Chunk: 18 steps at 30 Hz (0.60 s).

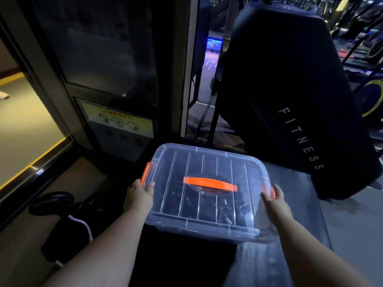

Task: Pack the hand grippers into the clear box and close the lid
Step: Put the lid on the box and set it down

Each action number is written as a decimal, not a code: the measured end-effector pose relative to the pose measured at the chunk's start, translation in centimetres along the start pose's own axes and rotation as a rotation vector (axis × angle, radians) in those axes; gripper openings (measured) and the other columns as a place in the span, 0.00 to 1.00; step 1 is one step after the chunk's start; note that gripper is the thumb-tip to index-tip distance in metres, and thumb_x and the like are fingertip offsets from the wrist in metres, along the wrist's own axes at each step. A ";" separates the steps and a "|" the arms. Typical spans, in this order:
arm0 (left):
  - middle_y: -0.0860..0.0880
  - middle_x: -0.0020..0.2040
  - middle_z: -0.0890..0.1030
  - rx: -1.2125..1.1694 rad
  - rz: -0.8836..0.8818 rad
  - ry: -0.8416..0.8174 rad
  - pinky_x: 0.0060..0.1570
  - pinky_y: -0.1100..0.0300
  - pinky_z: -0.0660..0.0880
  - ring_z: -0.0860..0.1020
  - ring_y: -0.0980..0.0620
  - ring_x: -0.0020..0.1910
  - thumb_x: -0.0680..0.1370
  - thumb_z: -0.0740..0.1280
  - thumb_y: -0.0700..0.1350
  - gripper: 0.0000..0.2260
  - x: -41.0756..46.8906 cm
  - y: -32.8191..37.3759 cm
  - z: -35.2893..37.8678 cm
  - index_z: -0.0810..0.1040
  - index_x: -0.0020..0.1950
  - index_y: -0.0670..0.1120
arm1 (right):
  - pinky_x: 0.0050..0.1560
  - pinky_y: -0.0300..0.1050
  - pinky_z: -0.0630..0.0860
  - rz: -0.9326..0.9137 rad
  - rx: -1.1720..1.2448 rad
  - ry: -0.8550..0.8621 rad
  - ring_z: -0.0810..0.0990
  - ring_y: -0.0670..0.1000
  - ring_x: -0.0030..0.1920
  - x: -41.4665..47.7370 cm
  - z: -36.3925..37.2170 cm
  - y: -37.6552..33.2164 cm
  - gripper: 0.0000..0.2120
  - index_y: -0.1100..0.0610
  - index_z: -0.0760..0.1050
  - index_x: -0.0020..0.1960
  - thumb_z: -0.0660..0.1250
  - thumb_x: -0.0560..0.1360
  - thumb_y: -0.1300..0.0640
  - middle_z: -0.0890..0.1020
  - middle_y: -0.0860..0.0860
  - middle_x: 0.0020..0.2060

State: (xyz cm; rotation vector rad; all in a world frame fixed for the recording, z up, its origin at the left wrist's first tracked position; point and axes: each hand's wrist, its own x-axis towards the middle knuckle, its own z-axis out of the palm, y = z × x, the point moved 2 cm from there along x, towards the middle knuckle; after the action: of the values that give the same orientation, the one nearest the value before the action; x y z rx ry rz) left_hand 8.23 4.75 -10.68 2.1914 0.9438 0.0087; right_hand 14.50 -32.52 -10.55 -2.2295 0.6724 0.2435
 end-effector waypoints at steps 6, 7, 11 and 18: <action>0.40 0.59 0.74 0.050 0.076 0.072 0.42 0.53 0.72 0.76 0.40 0.51 0.80 0.62 0.52 0.17 -0.5 0.5 -0.1 0.72 0.61 0.41 | 0.58 0.53 0.69 0.047 -0.006 0.049 0.74 0.64 0.60 0.4 0.0 0.3 0.31 0.57 0.56 0.75 0.62 0.78 0.47 0.74 0.63 0.63; 0.40 0.59 0.74 0.052 0.074 0.073 0.41 0.53 0.70 0.76 0.40 0.51 0.80 0.62 0.51 0.17 -0.5 0.6 -0.1 0.72 0.62 0.41 | 0.57 0.53 0.69 0.052 -0.023 0.052 0.75 0.64 0.59 0.4 -0.1 0.3 0.29 0.59 0.59 0.73 0.62 0.78 0.46 0.75 0.63 0.62; 0.40 0.59 0.73 0.060 0.067 0.072 0.39 0.54 0.68 0.73 0.45 0.46 0.80 0.61 0.52 0.17 -0.6 0.7 -0.2 0.71 0.62 0.41 | 0.51 0.50 0.68 0.034 -0.076 0.062 0.75 0.64 0.59 0.4 -0.1 0.1 0.26 0.63 0.67 0.68 0.62 0.78 0.46 0.75 0.64 0.60; 0.42 0.57 0.72 0.065 0.060 0.058 0.34 0.55 0.68 0.72 0.47 0.43 0.81 0.59 0.53 0.16 -0.6 0.7 -0.1 0.69 0.62 0.43 | 0.51 0.51 0.70 -0.023 -0.134 0.126 0.75 0.64 0.54 0.0 -0.1 0.1 0.21 0.62 0.72 0.61 0.61 0.78 0.46 0.75 0.64 0.56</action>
State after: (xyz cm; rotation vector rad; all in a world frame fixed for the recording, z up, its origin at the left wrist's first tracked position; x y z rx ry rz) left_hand 8.23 4.12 -10.03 2.2896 0.9217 0.0715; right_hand 14.49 -32.63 -10.55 -2.3951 0.7156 0.1414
